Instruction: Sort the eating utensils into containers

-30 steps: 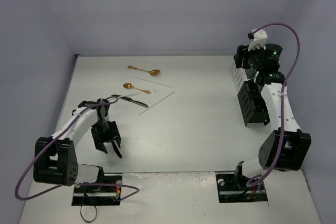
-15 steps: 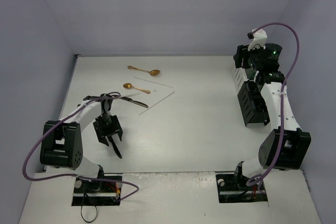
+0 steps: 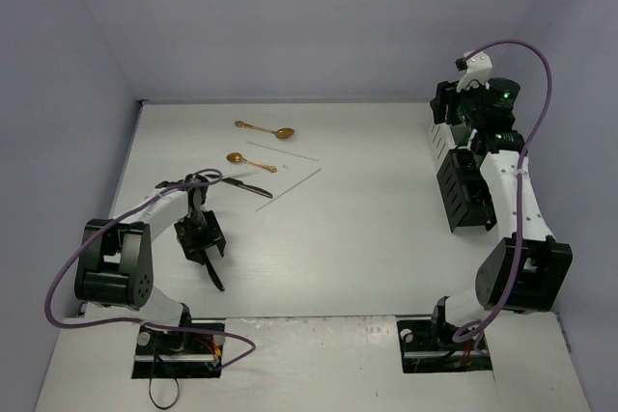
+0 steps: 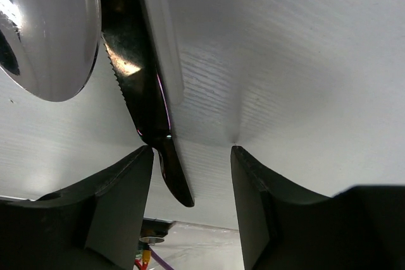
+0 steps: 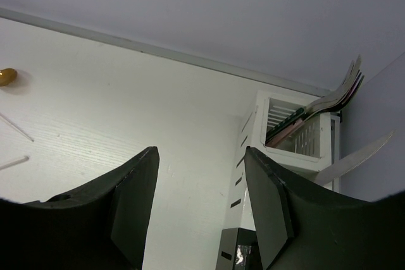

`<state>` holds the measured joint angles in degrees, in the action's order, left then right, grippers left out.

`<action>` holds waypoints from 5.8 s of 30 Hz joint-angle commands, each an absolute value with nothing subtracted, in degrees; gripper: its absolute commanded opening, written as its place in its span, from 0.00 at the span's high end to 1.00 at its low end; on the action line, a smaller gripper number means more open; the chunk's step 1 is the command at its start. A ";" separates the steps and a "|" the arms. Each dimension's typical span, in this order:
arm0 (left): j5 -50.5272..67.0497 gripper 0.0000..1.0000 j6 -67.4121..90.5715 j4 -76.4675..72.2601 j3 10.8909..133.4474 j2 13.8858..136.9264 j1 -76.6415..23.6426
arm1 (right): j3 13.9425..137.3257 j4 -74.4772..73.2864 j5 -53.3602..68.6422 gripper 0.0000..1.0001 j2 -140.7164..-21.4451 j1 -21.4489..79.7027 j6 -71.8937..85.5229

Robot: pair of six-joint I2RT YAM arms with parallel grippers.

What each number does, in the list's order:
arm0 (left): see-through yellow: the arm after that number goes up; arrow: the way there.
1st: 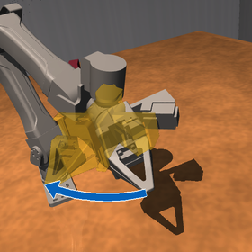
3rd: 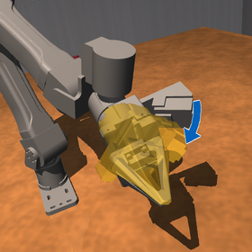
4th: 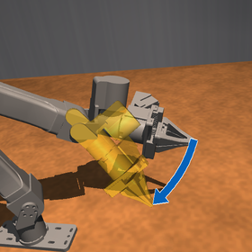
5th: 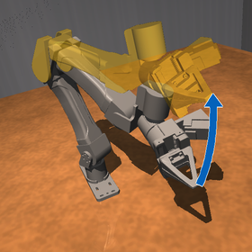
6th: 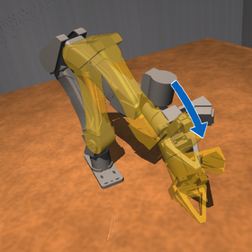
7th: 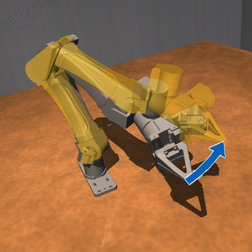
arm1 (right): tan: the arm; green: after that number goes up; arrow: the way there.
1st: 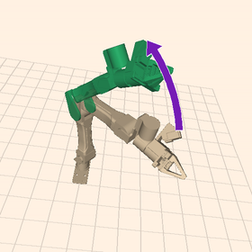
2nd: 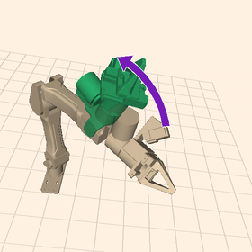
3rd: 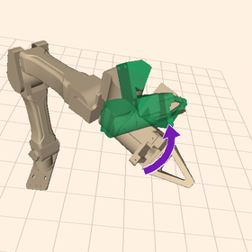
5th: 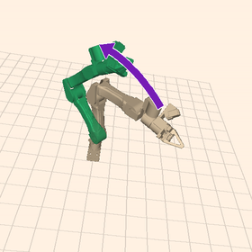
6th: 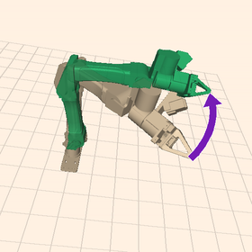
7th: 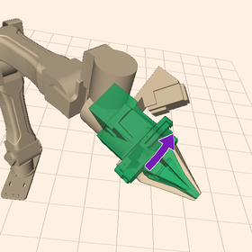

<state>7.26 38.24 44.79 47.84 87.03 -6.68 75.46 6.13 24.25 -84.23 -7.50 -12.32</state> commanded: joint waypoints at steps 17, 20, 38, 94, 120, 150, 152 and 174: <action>8.00 1.00 39.90 35.81 51.28 92.96 -6.35 | 79.54 9.14 25.10 0.46 -82.68 -8.53 -13.45; 7.83 1.00 39.20 35.80 52.87 93.09 -7.46 | 79.45 9.02 25.20 0.46 -82.35 -8.53 -13.42; 5.03 1.00 23.88 29.95 59.07 77.87 -17.16 | 79.19 8.70 32.42 0.48 -81.31 -5.32 -2.77; 20.96 1.00 20.74 12.44 68.55 77.52 -28.87 | 88.77 9.18 33.53 0.43 -100.01 32.39 23.51; 18.23 0.13 19.08 17.23 69.49 75.95 -30.02 | 89.48 10.72 35.64 1.00 -98.96 31.15 22.42; 13.94 0.13 14.76 25.11 72.10 75.56 -21.83 | 98.73 1.04 19.48 1.00 -88.04 -19.45 2.99; 13.70 0.13 14.42 25.23 72.25 75.58 -21.79 | 99.68 2.42 18.74 1.00 -90.22 -19.97 4.10; 13.87 0.13 17.27 24.90 70.22 76.98 -16.19 | 98.83 11.54 22.00 1.00 -101.74 -20.01 4.26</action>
